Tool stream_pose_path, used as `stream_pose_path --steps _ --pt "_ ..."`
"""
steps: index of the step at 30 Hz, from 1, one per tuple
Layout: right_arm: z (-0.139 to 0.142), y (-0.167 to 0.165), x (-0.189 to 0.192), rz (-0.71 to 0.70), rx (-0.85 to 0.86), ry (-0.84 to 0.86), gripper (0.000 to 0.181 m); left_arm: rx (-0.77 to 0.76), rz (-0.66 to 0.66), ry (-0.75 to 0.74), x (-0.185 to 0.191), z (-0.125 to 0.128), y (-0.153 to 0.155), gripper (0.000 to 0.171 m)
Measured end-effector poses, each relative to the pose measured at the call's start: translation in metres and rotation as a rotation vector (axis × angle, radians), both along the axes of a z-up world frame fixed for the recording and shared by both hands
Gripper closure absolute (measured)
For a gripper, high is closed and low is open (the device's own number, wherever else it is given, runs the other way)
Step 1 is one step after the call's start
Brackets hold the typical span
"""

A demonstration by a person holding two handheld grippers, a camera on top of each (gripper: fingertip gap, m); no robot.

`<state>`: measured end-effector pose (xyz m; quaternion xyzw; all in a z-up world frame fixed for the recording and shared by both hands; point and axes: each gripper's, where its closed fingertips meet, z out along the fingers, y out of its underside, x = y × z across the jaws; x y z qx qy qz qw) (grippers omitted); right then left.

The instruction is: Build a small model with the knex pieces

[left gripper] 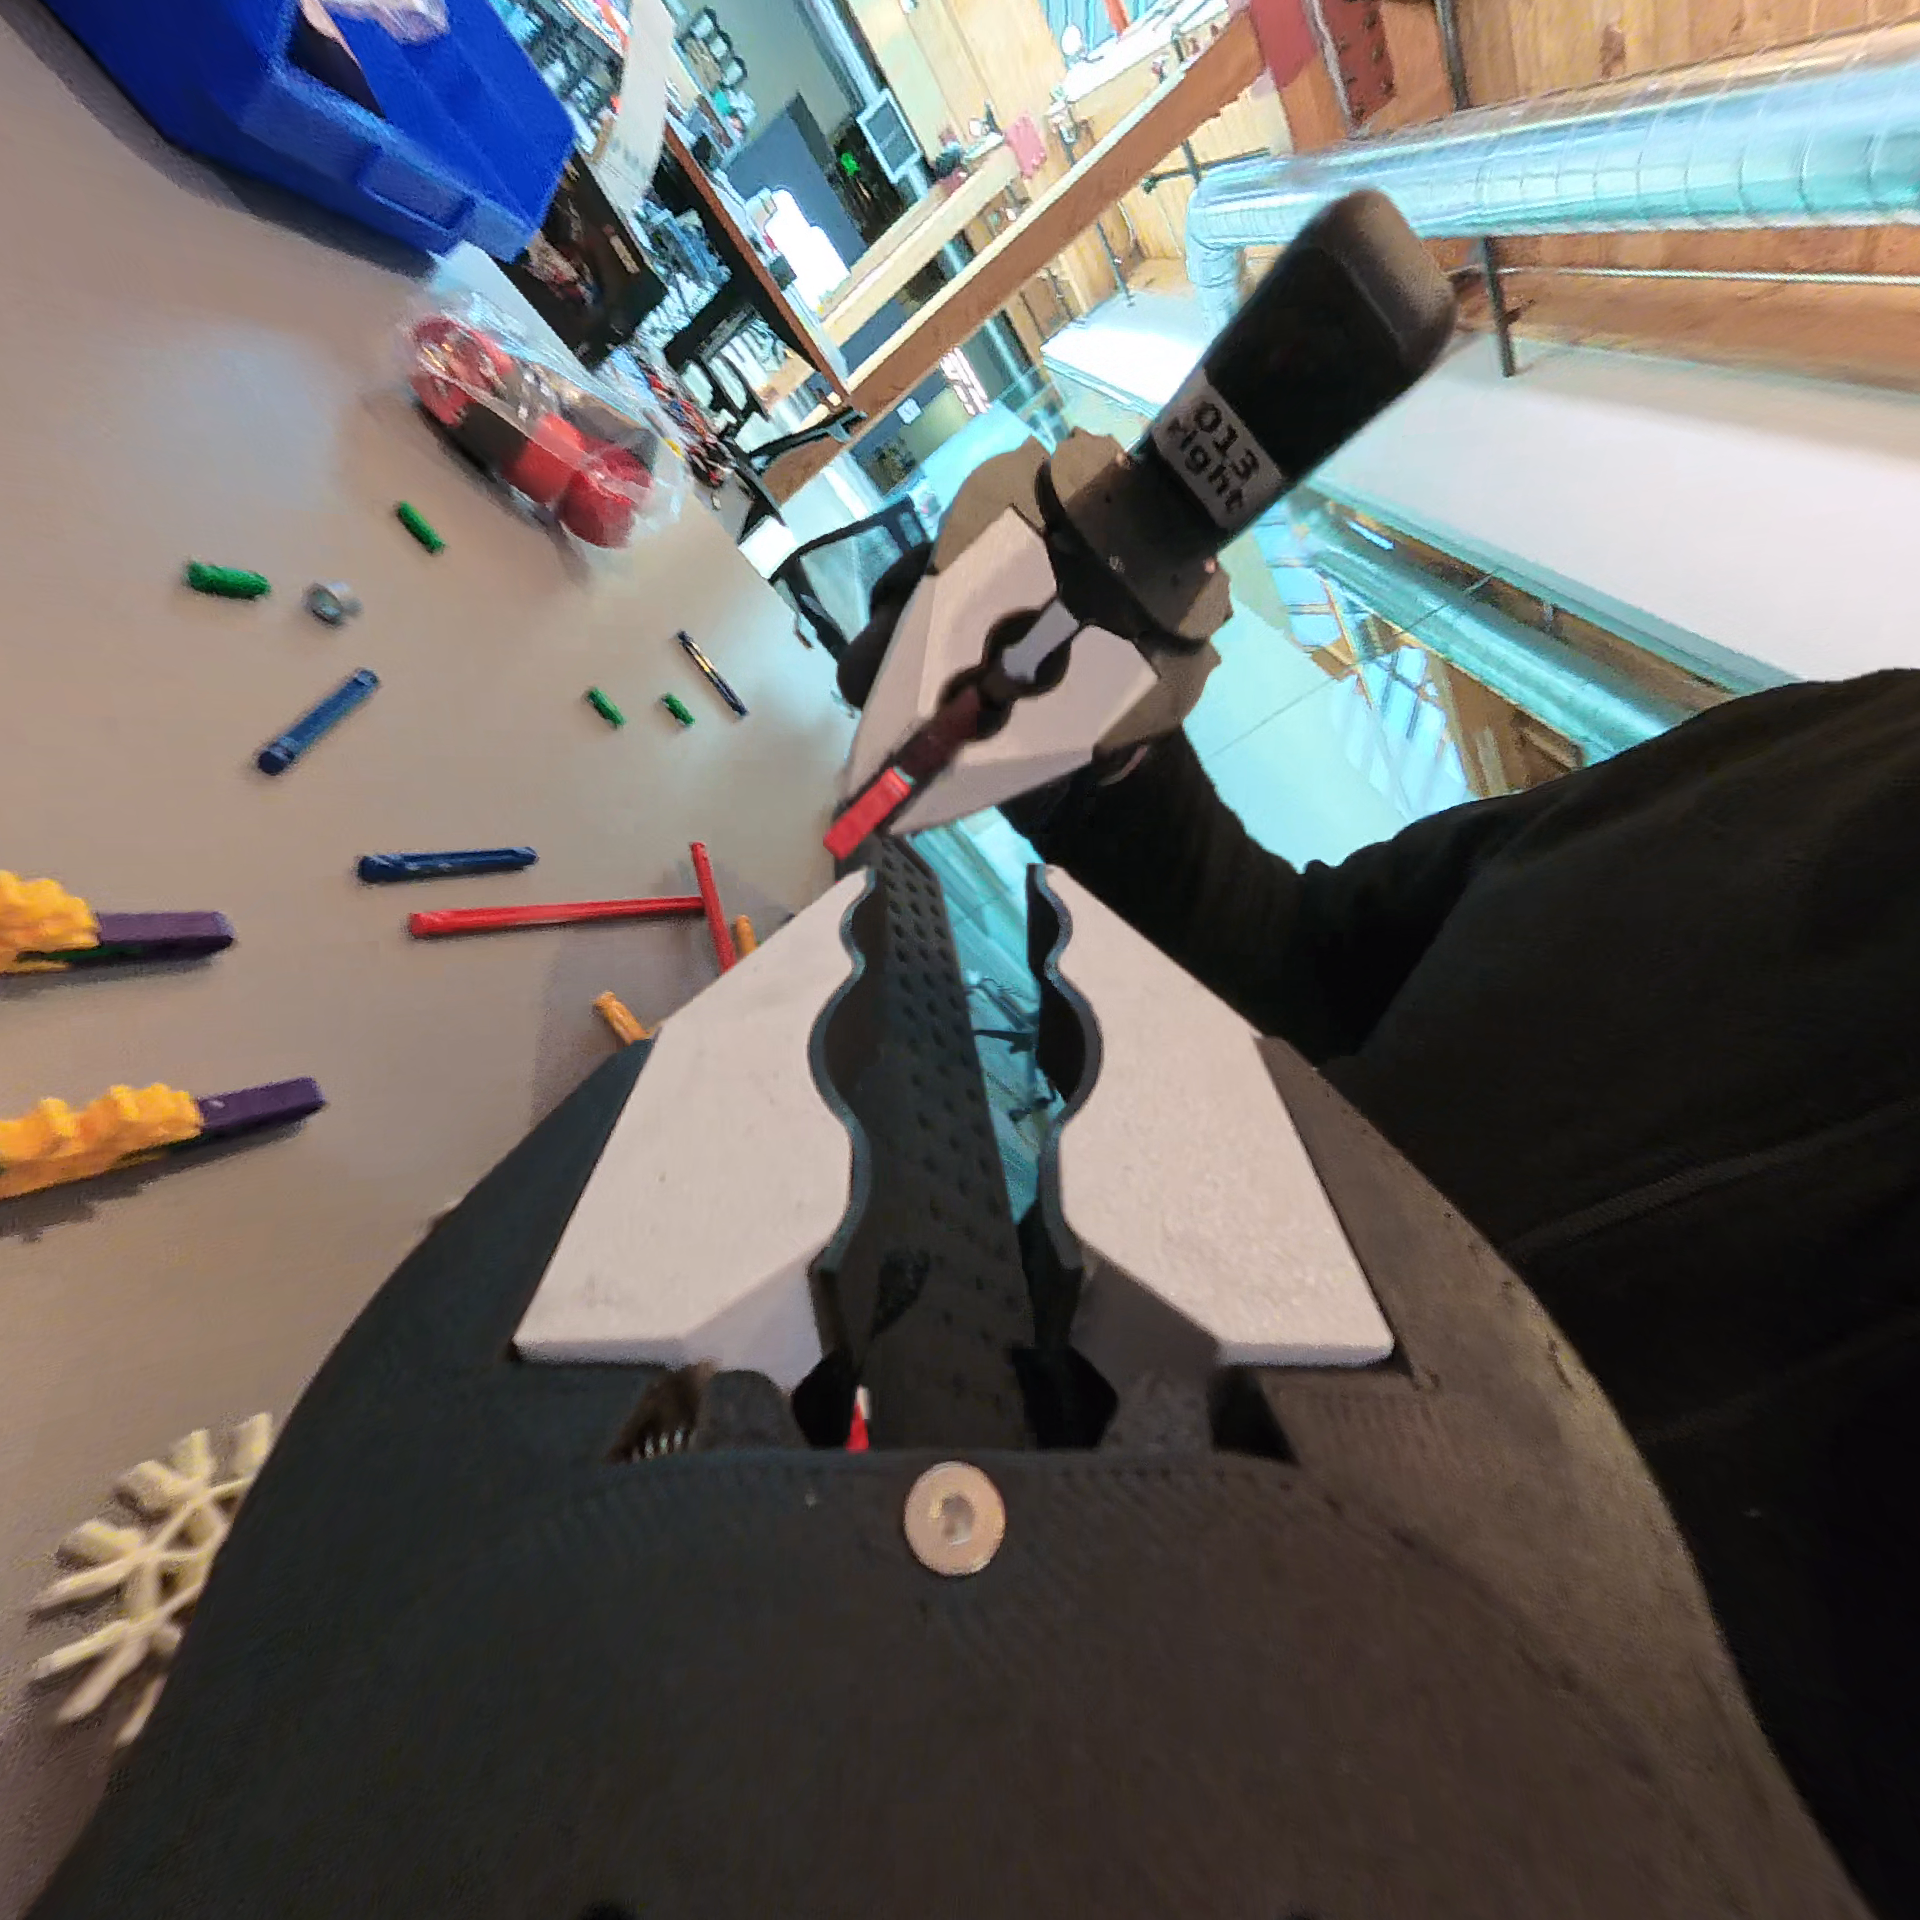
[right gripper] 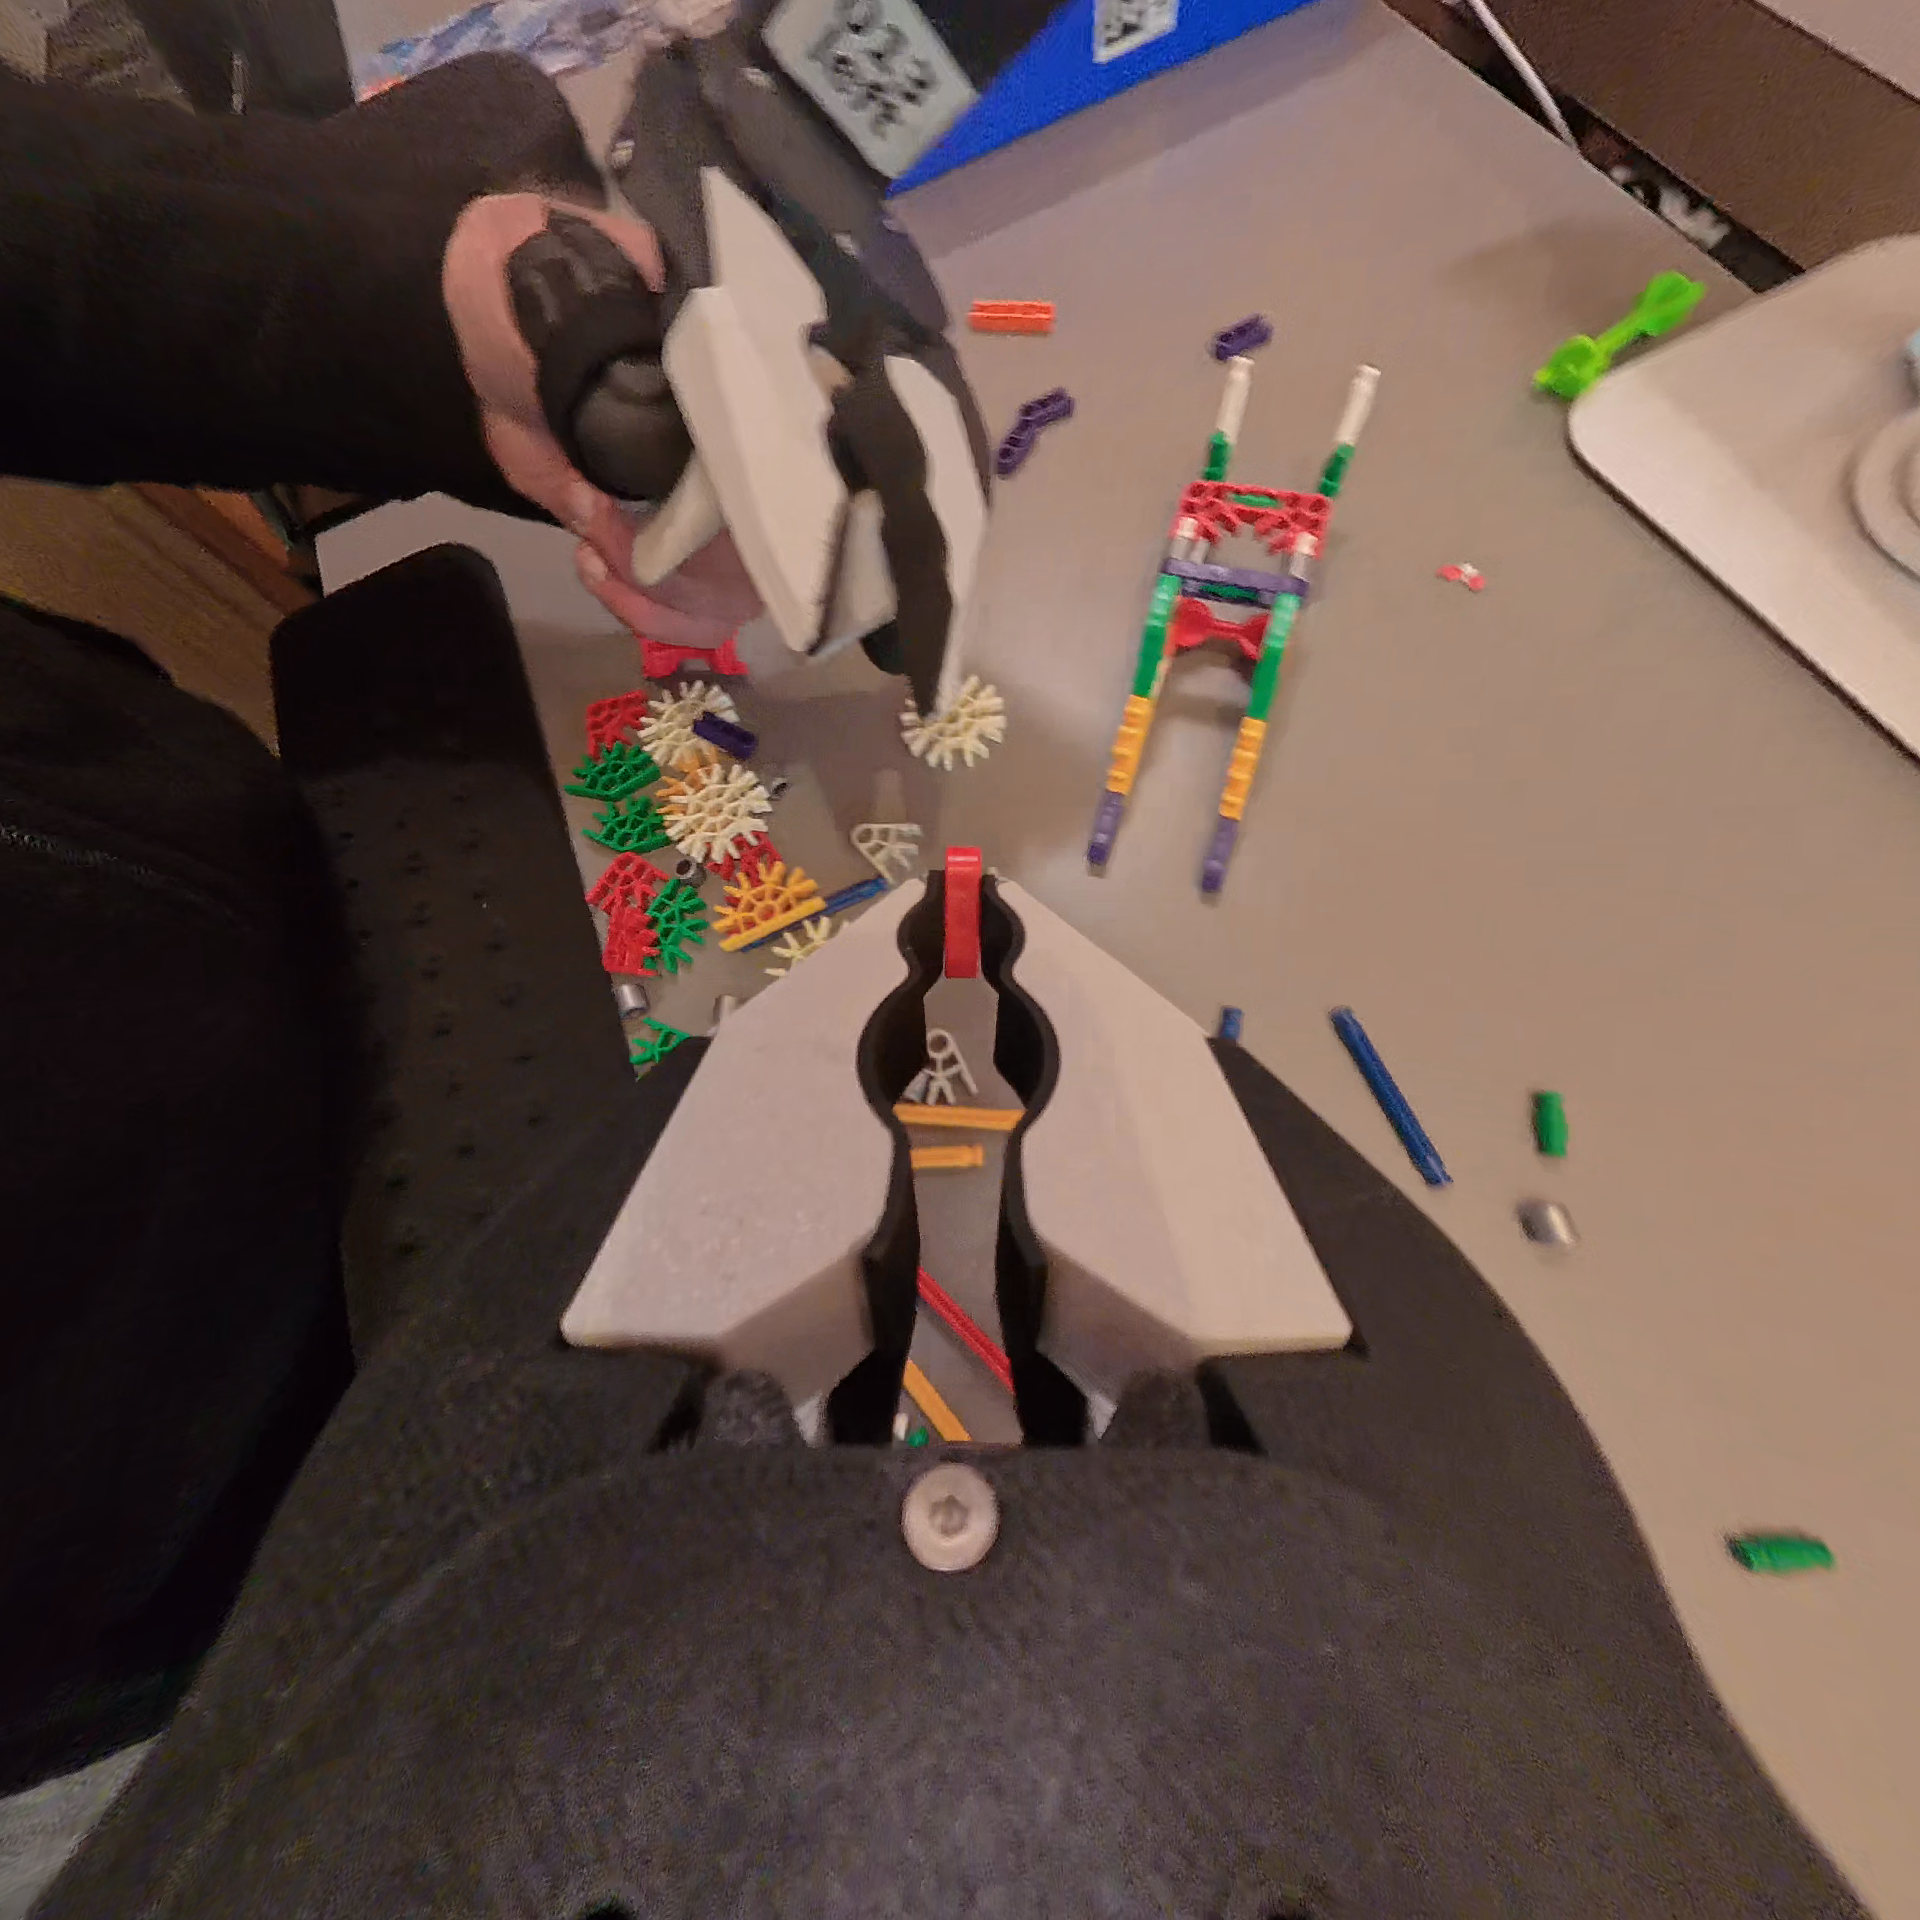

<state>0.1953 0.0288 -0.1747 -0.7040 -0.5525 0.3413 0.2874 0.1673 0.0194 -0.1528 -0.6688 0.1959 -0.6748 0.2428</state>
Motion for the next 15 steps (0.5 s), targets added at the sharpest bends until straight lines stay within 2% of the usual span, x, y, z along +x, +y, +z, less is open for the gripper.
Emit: stream_pose_path --steps 4,9,12,15 --pt "-0.007 0.044 0.017 -0.059 -0.148 -0.023 0.177 0.052 0.057 0.095 -0.003 -0.011 0.013 0.148" --pt "-0.041 0.107 0.015 -0.057 -0.316 -0.132 0.178 0.076 0.113 0.206 0.0 -0.028 0.025 0.147" --pt "-0.064 0.128 0.005 -0.012 -0.406 -0.218 0.178 0.095 0.139 0.253 0.001 -0.032 0.029 0.147" --pt "-0.083 0.131 -0.002 0.071 -0.469 -0.336 0.178 0.117 0.148 0.283 0.0 -0.031 0.029 0.146"
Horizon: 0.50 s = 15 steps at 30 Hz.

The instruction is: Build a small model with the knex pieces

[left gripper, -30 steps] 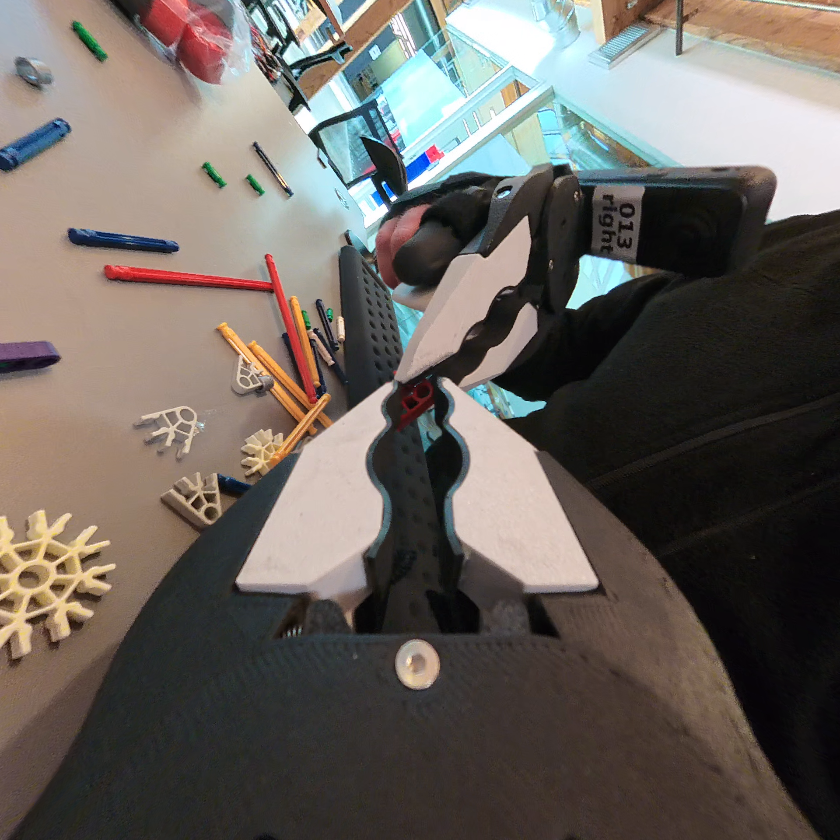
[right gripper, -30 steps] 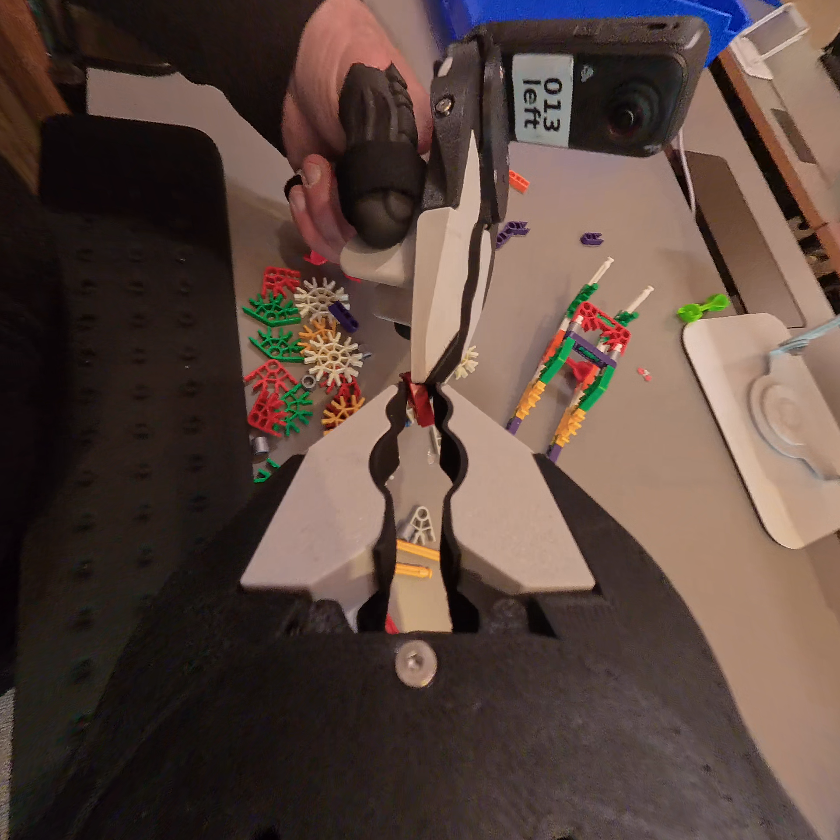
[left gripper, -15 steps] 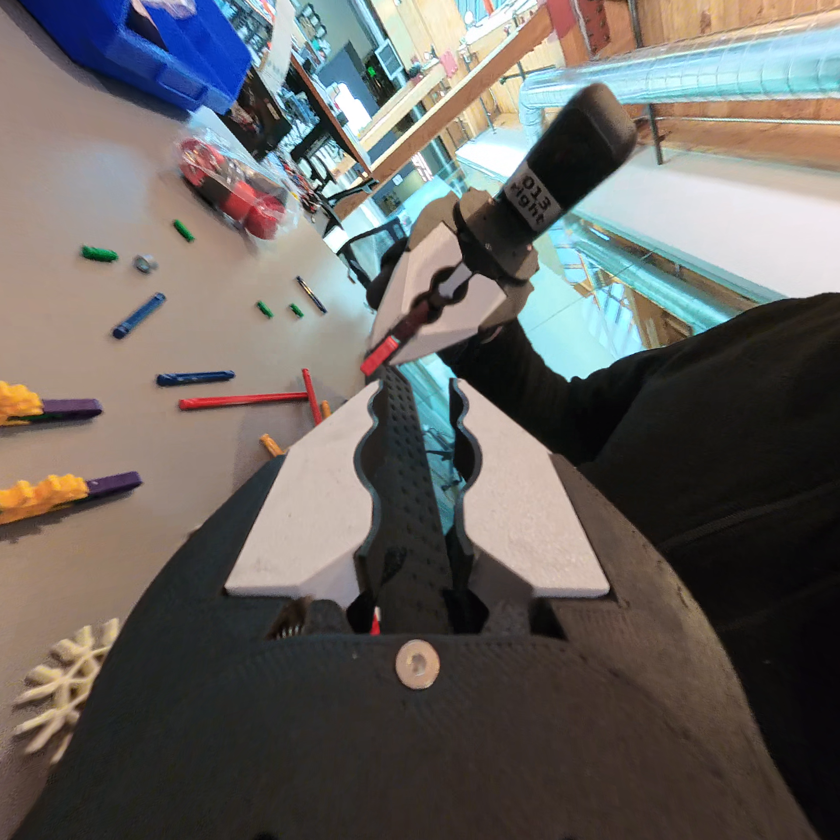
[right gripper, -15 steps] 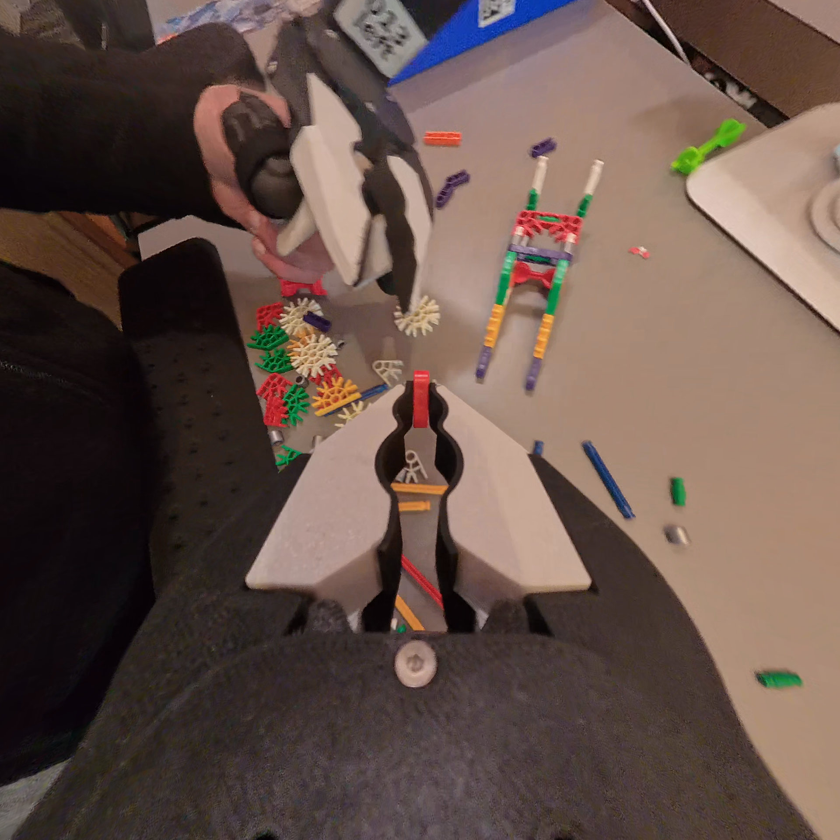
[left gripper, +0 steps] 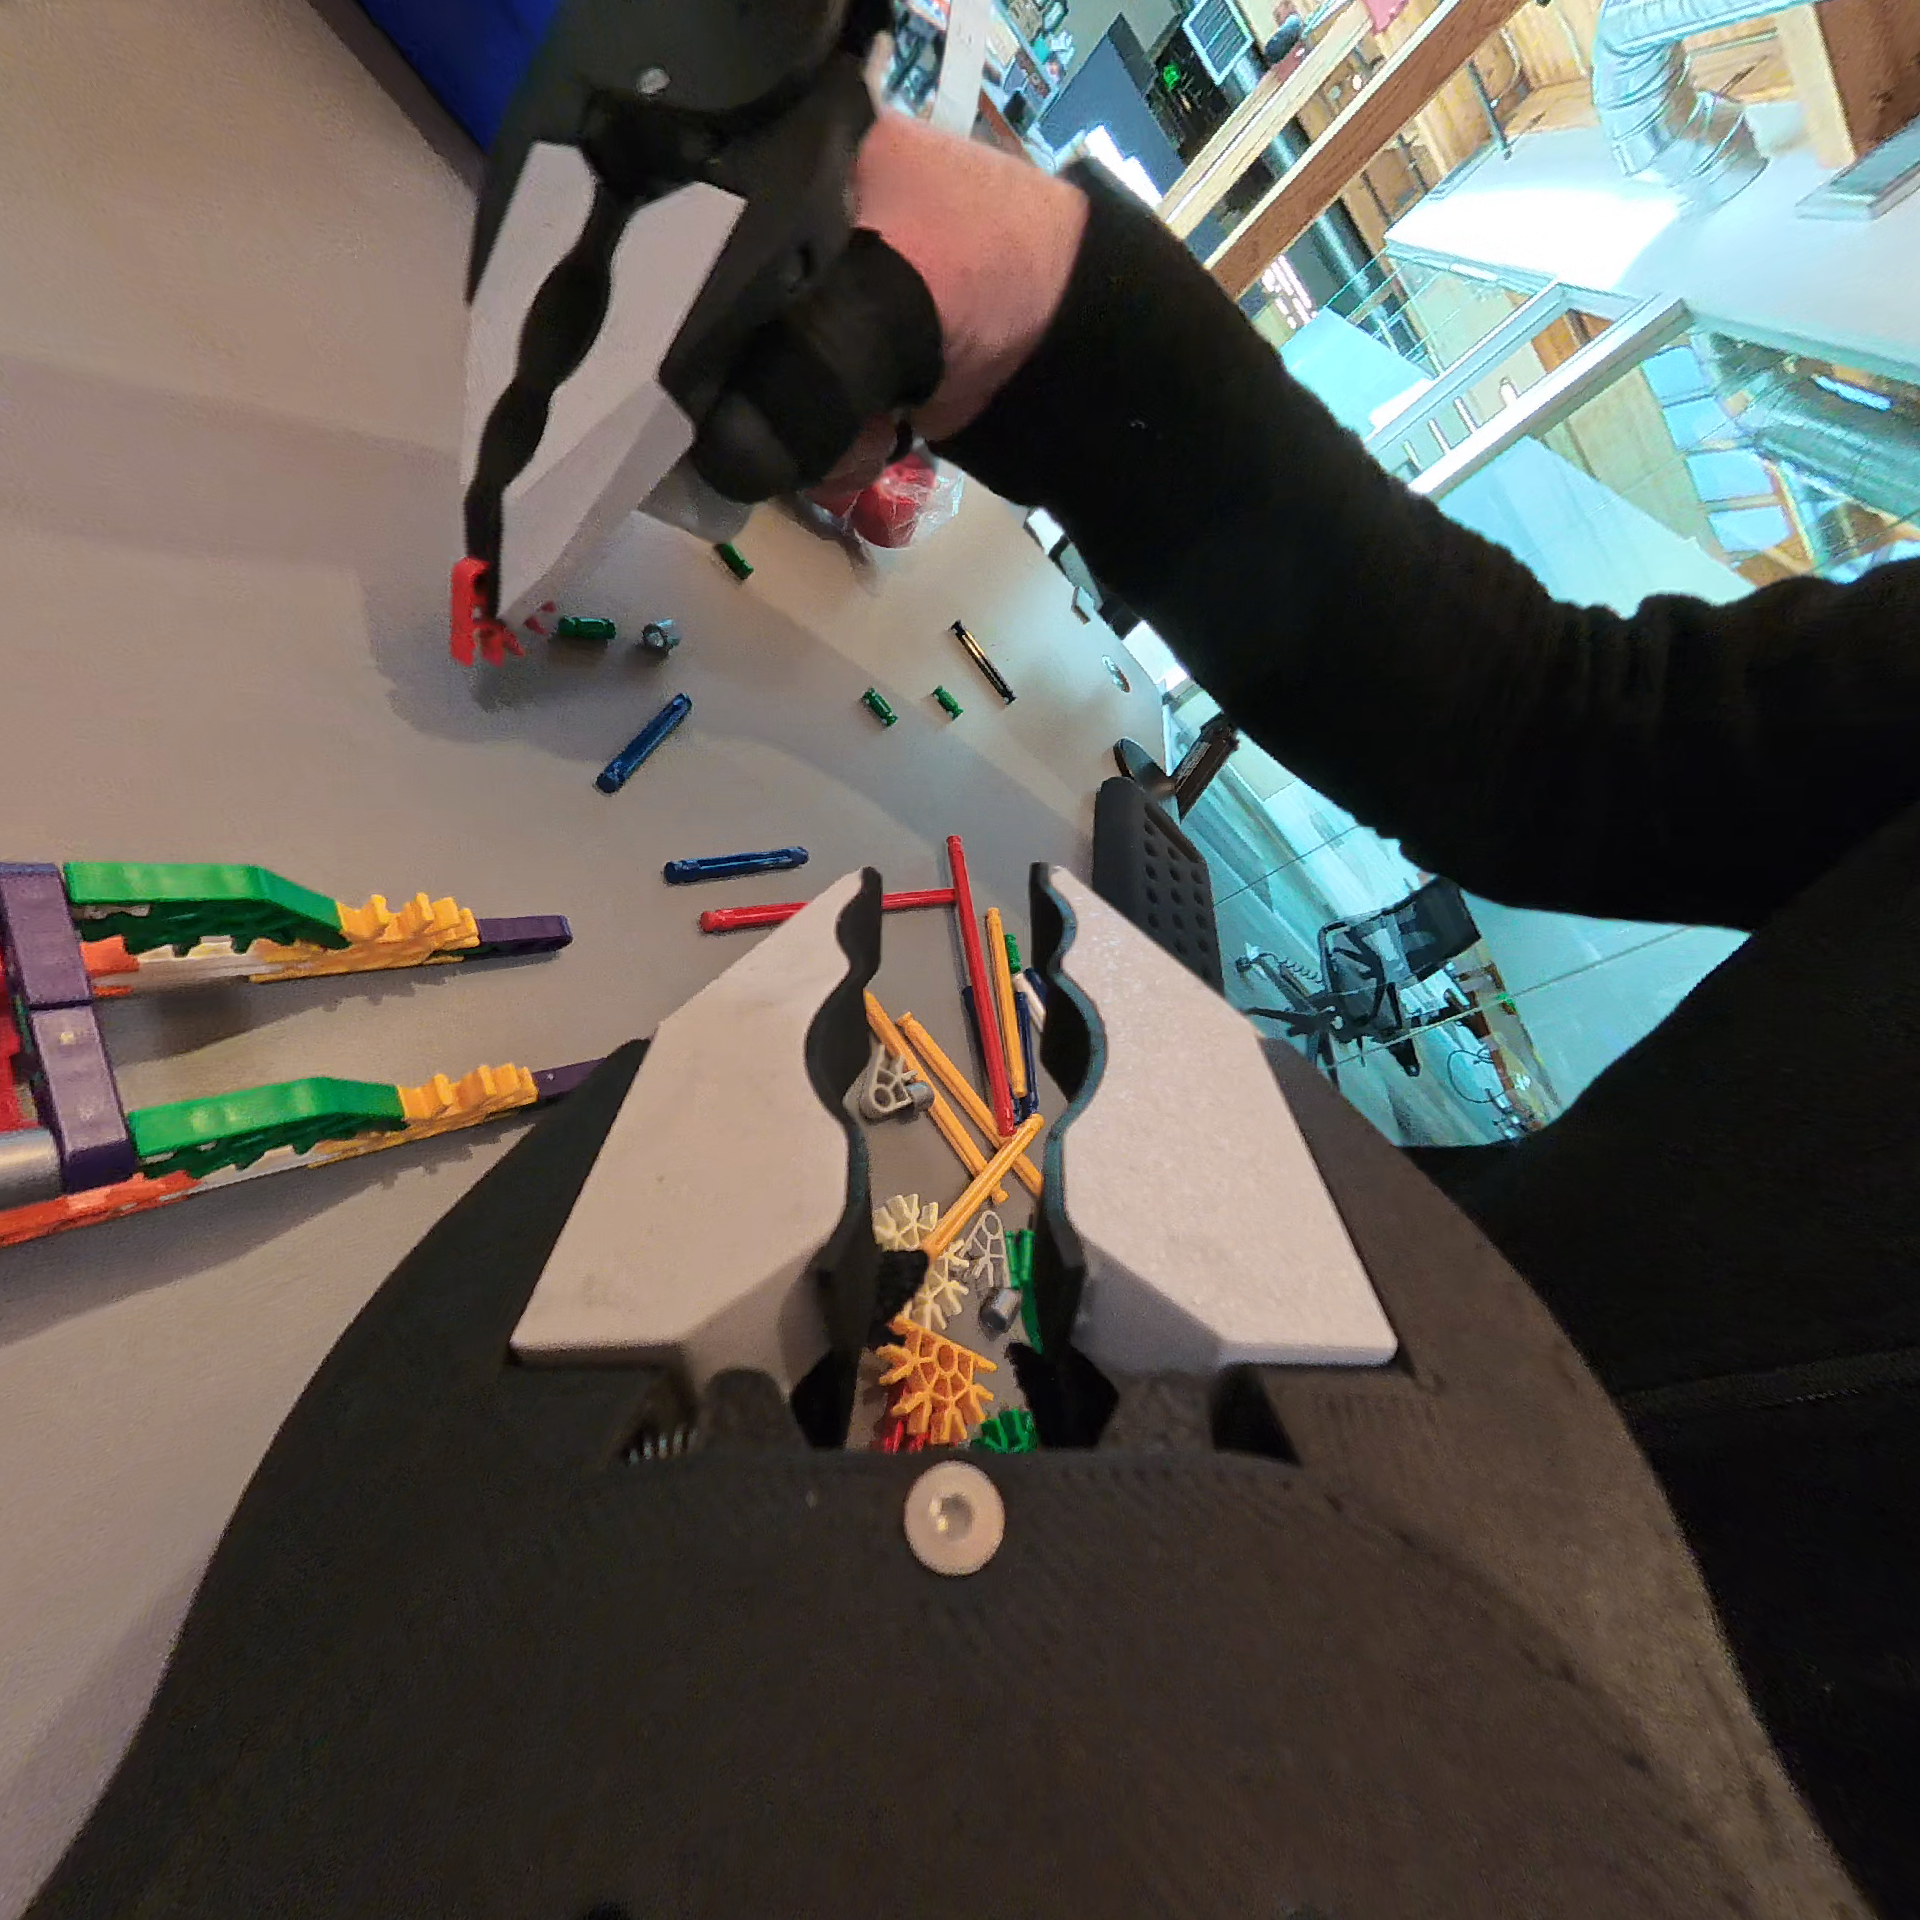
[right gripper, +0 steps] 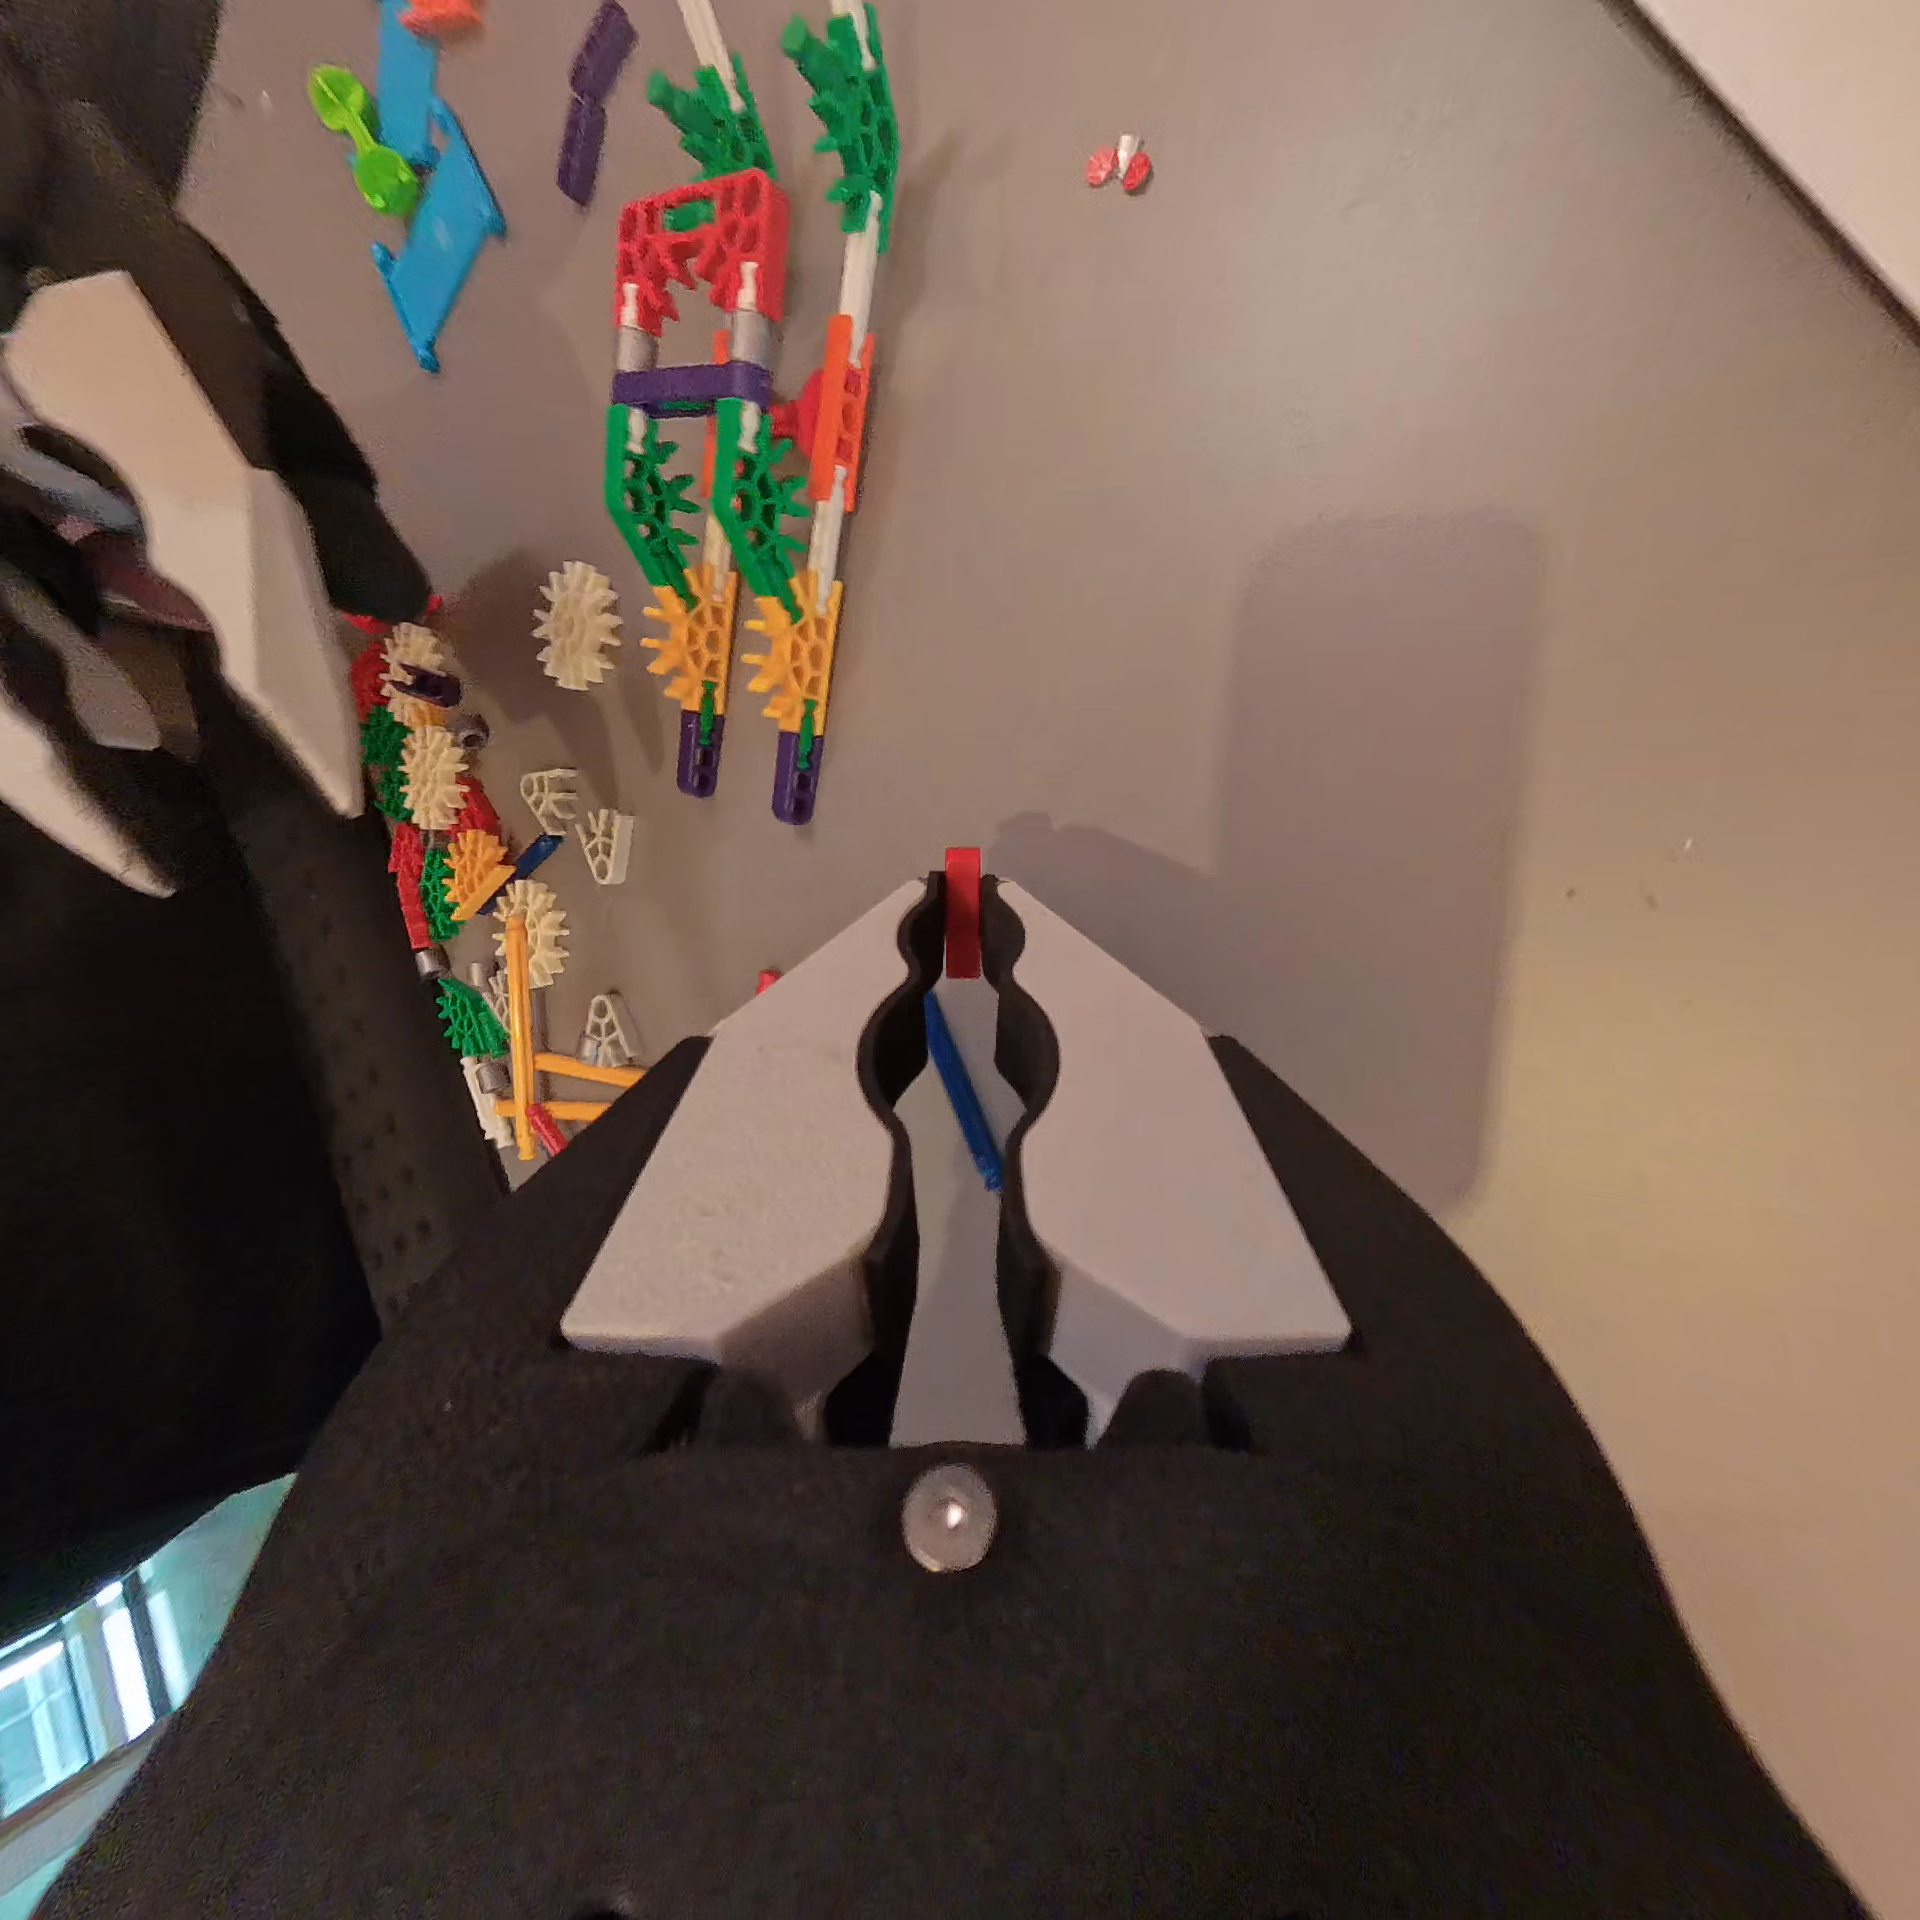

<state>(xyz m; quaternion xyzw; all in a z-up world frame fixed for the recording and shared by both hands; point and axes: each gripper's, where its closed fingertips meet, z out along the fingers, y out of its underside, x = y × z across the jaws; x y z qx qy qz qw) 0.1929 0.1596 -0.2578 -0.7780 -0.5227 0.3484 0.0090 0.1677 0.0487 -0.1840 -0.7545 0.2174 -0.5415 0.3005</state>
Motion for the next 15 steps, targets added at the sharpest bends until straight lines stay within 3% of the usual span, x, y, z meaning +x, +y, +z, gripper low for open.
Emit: stream_pose_path --steps 6,9,12,15 --pt "-0.027 0.008 -0.005 0.034 0.021 -0.135 0.17 0.013 0.027 0.021 -0.005 0.001 0.001 0.144" --pt "-0.018 0.014 -0.004 0.019 0.086 -0.118 0.141 0.022 0.046 0.036 -0.009 0.0 0.005 0.144" --pt "-0.008 0.024 0.012 0.01 0.186 -0.142 0.146 0.051 0.039 0.09 -0.011 -0.001 0.013 0.144" --pt "-0.004 0.026 0.04 -0.032 0.288 -0.175 0.167 0.13 0.008 0.2 -0.01 0.002 0.03 0.145"
